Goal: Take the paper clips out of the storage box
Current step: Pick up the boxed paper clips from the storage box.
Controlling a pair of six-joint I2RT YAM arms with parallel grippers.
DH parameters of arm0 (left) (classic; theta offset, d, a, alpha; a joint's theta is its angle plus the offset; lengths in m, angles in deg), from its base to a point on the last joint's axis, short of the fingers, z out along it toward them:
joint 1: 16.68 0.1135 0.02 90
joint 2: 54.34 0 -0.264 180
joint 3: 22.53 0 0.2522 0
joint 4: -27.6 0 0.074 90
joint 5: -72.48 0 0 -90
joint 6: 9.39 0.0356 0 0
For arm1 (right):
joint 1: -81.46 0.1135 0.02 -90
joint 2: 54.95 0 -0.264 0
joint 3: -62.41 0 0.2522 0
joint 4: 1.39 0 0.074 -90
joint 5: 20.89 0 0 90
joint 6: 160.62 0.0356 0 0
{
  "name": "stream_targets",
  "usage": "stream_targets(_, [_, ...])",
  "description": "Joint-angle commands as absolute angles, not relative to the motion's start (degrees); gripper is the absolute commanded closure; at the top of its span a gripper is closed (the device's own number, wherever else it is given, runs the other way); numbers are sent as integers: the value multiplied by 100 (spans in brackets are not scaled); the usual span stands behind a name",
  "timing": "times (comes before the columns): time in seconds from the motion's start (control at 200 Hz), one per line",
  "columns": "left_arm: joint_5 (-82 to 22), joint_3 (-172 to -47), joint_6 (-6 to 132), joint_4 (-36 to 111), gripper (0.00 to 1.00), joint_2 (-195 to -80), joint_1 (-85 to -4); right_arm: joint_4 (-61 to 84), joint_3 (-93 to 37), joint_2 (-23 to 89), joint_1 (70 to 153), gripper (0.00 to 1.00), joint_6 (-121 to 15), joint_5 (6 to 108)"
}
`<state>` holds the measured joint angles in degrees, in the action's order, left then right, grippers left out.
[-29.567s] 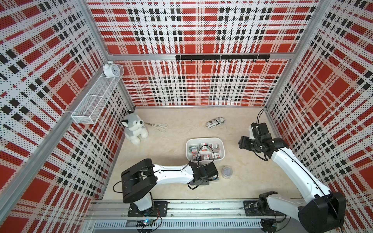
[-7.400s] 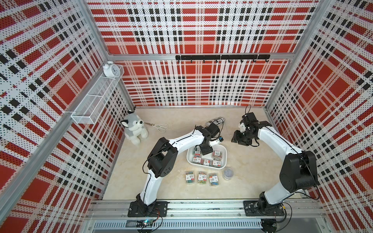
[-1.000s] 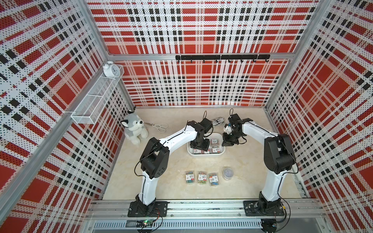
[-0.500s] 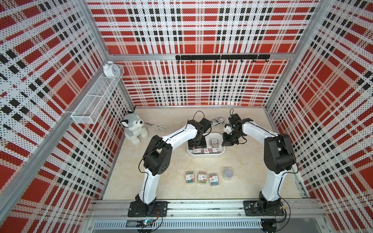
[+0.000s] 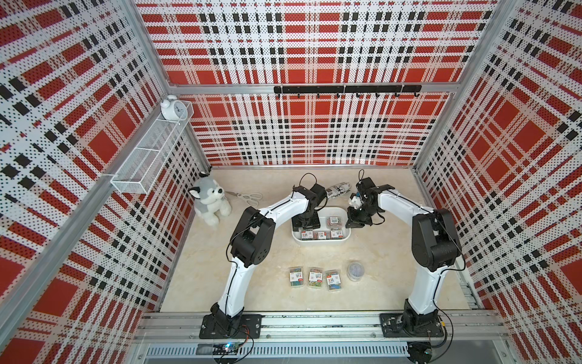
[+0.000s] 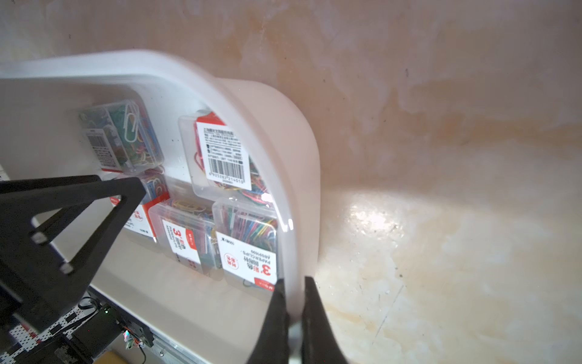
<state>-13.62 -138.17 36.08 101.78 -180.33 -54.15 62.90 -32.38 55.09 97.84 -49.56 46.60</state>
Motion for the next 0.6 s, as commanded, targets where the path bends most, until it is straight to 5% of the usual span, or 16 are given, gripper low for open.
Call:
stream_targets(0.0, [-1314, -13978, 3684, 10110, 30, -18169, -5481, 6071, -3211, 5525, 9803, 97, -4919, 4511])
stream_targets(0.19, [-1383, -13677, 3684, 10037, 31, -18110, -5432, 6080, -3250, 5570, 9800, 97, -4925, 4486])
stream_targets(0.596, [-1454, -13866, 3899, 10213, 57, -18126, -5445, 6071, -3247, 5617, 9802, 97, -4918, 4476])
